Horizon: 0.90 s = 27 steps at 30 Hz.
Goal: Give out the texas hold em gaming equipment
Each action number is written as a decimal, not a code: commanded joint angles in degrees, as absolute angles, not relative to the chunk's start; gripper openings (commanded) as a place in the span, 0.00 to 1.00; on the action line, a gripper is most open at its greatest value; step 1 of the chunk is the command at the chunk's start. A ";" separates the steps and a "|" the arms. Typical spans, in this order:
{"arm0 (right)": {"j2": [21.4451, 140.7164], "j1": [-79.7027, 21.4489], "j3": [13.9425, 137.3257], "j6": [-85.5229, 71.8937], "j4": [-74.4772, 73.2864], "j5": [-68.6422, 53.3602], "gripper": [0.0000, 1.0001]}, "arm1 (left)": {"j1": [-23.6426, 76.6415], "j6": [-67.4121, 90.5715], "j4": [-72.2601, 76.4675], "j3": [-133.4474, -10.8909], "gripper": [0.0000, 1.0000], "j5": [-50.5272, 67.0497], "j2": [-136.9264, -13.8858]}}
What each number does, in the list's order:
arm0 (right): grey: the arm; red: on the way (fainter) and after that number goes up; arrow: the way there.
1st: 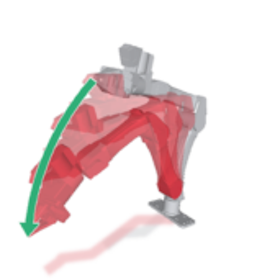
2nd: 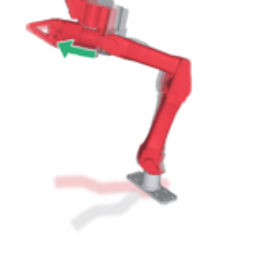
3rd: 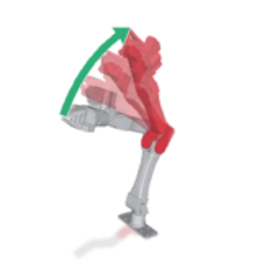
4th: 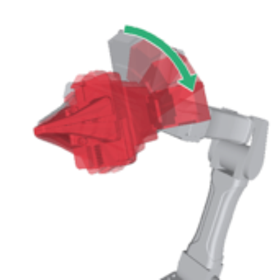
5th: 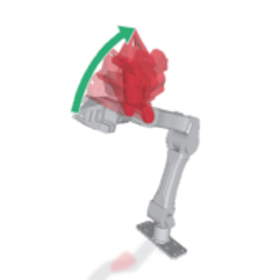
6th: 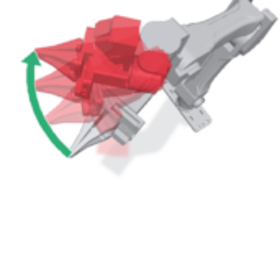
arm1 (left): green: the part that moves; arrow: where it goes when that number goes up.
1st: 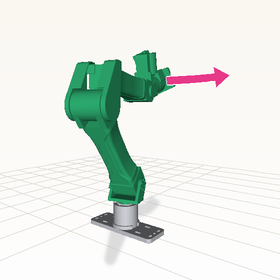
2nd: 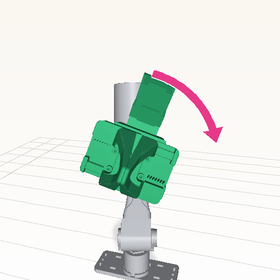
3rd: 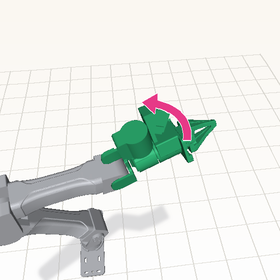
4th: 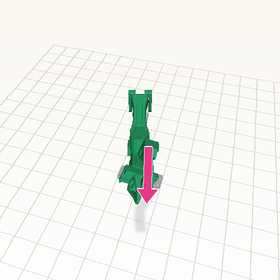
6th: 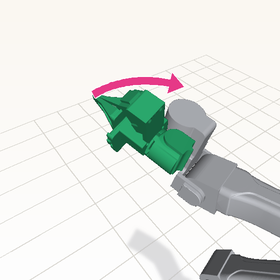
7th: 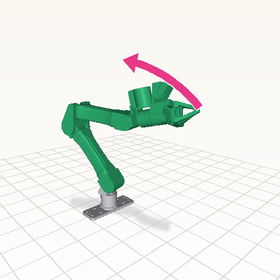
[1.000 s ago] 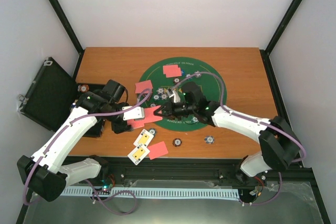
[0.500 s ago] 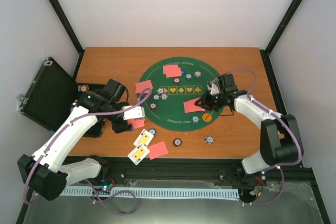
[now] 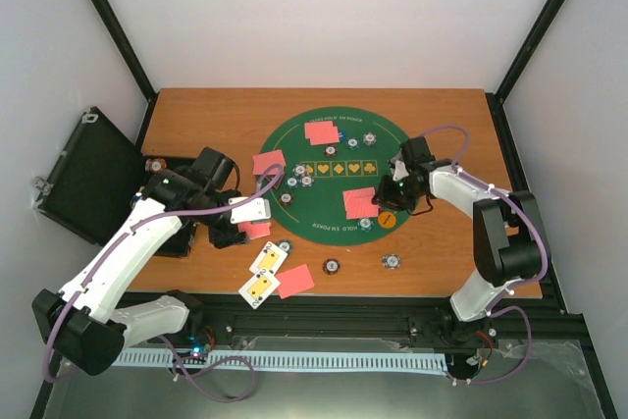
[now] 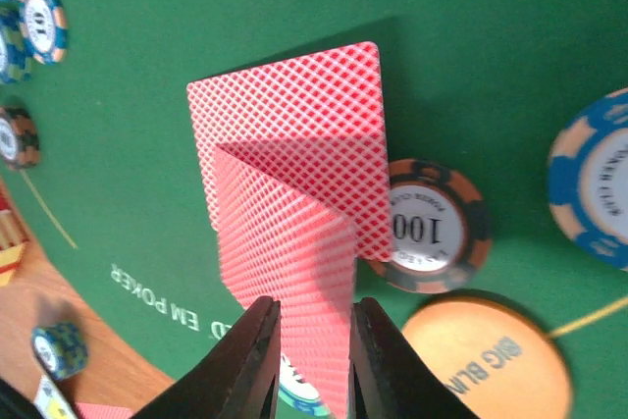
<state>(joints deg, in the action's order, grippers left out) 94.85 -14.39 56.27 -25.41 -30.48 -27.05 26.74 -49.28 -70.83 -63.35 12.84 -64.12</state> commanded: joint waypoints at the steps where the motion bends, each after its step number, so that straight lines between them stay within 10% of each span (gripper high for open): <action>1: 92.71 -14.11 58.95 -23.69 -35.19 -20.00 0.22 | 26.72 -49.97 -71.69 -65.57 0.18 13.27 -63.55; 9: 85.51 -14.07 60.97 -25.52 -39.43 -13.94 0.28 | 26.72 -49.93 -71.90 -65.78 0.18 13.44 -63.00; 17: 72.89 -26.22 54.89 -37.81 -28.23 -25.48 0.66 | 26.72 -49.98 -72.35 -67.00 0.18 13.81 -63.78; 27: 74.36 -44.81 51.13 -52.77 -5.73 -30.71 0.87 | 26.72 -50.56 -72.71 -67.41 0.18 13.48 -64.14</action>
